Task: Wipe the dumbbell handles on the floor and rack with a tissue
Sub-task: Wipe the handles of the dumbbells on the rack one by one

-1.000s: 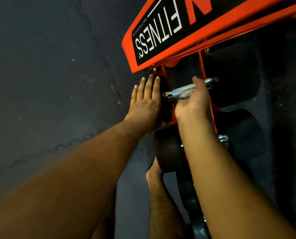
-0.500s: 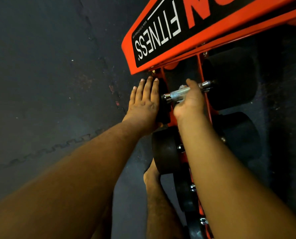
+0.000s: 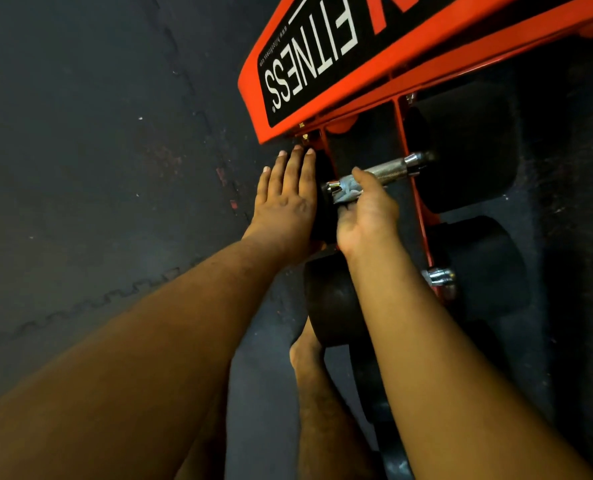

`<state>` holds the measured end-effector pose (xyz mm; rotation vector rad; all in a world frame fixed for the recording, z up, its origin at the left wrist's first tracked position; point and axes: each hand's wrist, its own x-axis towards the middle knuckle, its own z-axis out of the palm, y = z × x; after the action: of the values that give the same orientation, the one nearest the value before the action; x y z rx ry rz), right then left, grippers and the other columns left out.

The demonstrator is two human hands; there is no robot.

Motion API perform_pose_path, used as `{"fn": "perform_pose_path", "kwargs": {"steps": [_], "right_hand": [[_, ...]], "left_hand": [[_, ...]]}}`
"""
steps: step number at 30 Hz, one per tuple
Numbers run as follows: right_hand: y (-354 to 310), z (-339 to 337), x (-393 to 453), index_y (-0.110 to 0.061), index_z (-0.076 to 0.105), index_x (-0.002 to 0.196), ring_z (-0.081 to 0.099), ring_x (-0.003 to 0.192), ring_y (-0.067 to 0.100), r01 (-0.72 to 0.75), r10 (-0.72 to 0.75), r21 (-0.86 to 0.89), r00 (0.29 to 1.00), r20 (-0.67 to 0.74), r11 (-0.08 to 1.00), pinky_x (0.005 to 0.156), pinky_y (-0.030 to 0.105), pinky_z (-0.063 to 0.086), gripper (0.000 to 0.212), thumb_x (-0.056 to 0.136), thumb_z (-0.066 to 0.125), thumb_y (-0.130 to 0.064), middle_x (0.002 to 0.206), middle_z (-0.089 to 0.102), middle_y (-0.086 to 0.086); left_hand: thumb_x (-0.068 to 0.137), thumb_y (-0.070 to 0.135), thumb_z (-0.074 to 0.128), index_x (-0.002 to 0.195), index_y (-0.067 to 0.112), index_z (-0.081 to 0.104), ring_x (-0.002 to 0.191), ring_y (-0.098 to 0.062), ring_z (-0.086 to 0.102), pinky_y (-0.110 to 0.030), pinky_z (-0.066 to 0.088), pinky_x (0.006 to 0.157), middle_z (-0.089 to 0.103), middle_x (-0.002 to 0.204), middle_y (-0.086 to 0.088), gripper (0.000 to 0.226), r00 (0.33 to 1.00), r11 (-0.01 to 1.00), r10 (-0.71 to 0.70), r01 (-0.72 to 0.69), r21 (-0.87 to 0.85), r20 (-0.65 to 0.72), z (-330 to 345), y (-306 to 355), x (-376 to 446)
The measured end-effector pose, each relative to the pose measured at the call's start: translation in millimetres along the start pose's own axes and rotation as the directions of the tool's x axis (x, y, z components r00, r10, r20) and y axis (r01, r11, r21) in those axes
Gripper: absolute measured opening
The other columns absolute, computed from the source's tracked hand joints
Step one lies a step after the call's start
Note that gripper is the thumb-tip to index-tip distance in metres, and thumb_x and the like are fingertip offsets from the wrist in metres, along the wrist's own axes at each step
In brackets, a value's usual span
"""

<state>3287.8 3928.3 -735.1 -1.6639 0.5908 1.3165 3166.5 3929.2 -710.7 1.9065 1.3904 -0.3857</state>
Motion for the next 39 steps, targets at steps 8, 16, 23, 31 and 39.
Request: {"fn": "perform_pose_path", "kwargs": {"steps": [8,16,23,31,39], "right_hand": [[15.8,-26.8,7.4,-0.018,0.071,0.108,0.071,0.103,0.027,0.141,-0.136,-0.406,0.99,0.041,0.903,0.097,0.05,0.055,0.014,0.096,0.064,-0.018,0.107,0.075,0.009],[-19.9,-42.2,-28.5,-0.016,0.061,0.137,0.062,0.118,0.015,0.691,-0.611,-0.715,0.521,0.596,-0.108,0.099,0.025,0.049,0.04,0.099,0.051,-0.006,0.129,0.067,0.007],[-21.6,-29.0,14.9,-0.01,0.031,0.155,0.021,0.153,0.025,0.435,0.013,-0.265,0.538,0.843,-0.86,0.125,0.047,0.006,0.059,0.097,0.039,-0.01,0.162,0.032,0.01],[-7.3,-102.5,-12.8,-0.006,0.05,0.144,0.036,0.146,0.029,0.584,-0.101,-0.41,0.487,0.867,-0.701,0.122,0.048,0.026,0.056,0.09,0.054,0.005,0.152,0.046,0.015],[12.3,-173.0,-20.6,-0.009,0.038,0.152,0.028,0.15,0.027,0.484,0.014,-0.432,0.678,0.735,-0.761,0.125,0.046,0.012,0.058,0.095,0.046,-0.008,0.16,0.035,0.014]], "left_hand": [[0.072,0.056,0.082,0.157,0.009,-0.018,0.154,-0.031,-0.016,-0.048,-0.008,0.125,-0.015,0.167,-0.013,0.14,0.999,1.0,0.002,-0.002,-0.007,0.037,-5.1,0.6,-0.5],[0.073,0.054,0.083,0.158,0.008,-0.016,0.154,-0.033,-0.014,-0.048,-0.008,0.124,-0.012,0.168,-0.014,0.138,1.0,1.0,0.021,-0.021,0.003,0.004,-0.5,-2.1,-0.6],[0.071,0.053,0.085,0.157,0.01,-0.02,0.154,-0.031,-0.017,-0.049,-0.008,0.125,-0.016,0.167,-0.013,0.142,1.0,1.0,0.012,-0.012,0.006,0.015,2.8,-2.5,1.2],[0.085,0.048,0.075,0.159,0.008,-0.014,0.154,-0.029,-0.018,-0.046,-0.006,0.126,-0.018,0.167,-0.014,0.122,0.99,0.997,0.069,-0.074,-0.033,-0.121,14.3,0.8,-24.9],[0.087,0.056,0.068,0.155,0.013,-0.026,0.149,-0.022,-0.031,-0.043,-0.009,0.126,-0.034,0.161,-0.007,0.123,0.981,0.987,0.128,-0.112,-0.114,0.144,91.7,42.7,-111.0]]}}
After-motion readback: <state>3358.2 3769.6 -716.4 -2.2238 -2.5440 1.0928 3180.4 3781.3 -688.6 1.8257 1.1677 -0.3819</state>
